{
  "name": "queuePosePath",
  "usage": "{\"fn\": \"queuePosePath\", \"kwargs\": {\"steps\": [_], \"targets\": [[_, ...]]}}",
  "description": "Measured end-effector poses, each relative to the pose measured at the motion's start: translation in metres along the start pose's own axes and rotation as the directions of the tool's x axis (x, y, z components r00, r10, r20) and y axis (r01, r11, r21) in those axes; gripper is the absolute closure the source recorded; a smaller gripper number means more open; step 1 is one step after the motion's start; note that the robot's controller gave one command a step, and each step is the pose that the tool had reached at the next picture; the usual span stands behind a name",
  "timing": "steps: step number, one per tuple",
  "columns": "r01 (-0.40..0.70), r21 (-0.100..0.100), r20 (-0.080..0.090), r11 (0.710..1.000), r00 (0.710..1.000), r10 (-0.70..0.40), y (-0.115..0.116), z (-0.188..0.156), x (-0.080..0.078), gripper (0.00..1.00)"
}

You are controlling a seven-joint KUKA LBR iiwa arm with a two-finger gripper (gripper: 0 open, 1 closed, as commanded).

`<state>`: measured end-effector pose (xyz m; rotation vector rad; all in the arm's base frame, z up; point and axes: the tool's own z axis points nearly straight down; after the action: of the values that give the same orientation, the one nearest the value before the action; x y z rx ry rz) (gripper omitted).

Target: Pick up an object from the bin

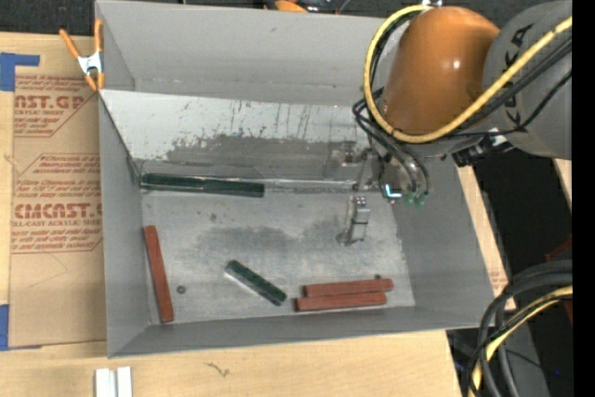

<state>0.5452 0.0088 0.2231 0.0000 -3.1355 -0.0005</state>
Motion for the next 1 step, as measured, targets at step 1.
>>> {"fn": "queuePosePath", "kwargs": {"steps": [1], "targets": [[0.045, -0.002, -0.003, 0.999, 0.999, -0.045, 0.0587, 0.0577, 0.0477, 0.00]]}}
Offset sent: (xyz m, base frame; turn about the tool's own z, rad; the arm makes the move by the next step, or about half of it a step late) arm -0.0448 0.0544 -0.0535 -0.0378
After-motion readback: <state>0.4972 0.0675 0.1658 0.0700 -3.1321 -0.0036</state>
